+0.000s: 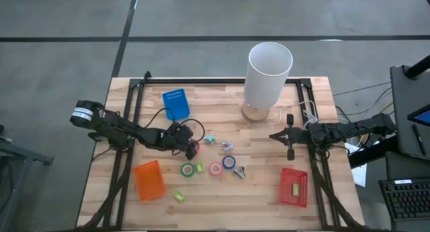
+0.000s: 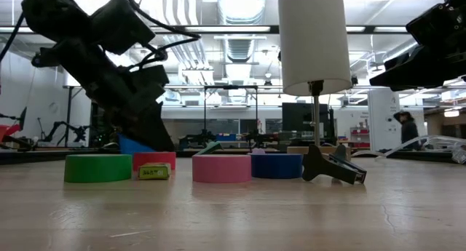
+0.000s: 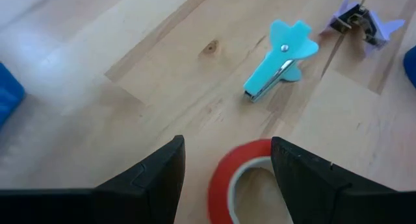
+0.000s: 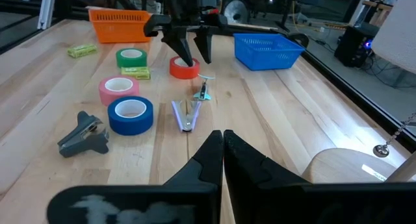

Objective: Pick and place Stapler, Stapler remover, tape
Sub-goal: Put the red tape into the blue basket

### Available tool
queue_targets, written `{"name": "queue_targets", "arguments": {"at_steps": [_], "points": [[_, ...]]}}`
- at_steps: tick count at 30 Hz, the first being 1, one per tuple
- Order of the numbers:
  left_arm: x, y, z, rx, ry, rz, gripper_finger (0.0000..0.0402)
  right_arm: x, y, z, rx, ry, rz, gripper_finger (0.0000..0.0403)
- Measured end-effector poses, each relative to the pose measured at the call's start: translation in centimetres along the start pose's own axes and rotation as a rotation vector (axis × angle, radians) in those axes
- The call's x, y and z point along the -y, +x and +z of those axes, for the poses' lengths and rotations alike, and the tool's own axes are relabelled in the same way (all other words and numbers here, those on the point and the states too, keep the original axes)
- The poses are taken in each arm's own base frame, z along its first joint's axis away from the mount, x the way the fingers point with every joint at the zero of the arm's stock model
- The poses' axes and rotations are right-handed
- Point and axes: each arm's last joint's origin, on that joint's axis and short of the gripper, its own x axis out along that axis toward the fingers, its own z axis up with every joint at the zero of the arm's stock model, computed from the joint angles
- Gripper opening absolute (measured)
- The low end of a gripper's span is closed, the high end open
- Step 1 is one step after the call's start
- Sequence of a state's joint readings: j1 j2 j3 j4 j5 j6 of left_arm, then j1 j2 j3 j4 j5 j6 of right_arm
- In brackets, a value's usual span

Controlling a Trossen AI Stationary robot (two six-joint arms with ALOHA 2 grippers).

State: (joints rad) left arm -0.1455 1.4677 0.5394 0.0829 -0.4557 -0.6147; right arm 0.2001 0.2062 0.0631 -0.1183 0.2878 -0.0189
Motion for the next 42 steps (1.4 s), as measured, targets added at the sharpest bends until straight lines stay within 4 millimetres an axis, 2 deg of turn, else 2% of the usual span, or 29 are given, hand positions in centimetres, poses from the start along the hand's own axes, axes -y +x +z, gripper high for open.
{"name": "queue_targets", "arguments": {"at_steps": [5, 14, 26, 33, 42], "points": [[0.2, -0.6, 0.7, 0.022, 0.056, 0.002, 0.0226, 0.0, 0.0, 0.0, 0.000, 0.000, 0.000, 0.0008], [-0.7, -0.6, -0.5, -0.091, 0.083, 0.072, 0.0226, 0.0, 0.0, 0.0, 0.000, 0.000, 0.000, 0.0008], [-0.5, -0.3, -0.7, -0.117, 0.055, 0.039, 0.0222, 0.0, 0.0, 0.0, 0.001, 0.000, 0.000, 0.0008], [-0.4, -0.2, -0.6, -0.112, 0.053, 0.021, 0.0166, 0.0, 0.0, 0.0, 0.001, 0.000, 0.000, 0.0008], [-0.3, -0.2, -0.4, -0.079, 0.079, 0.032, 0.0050, 0.0, 0.0, 0.0, 0.001, 0.000, 0.000, 0.0008]]}}
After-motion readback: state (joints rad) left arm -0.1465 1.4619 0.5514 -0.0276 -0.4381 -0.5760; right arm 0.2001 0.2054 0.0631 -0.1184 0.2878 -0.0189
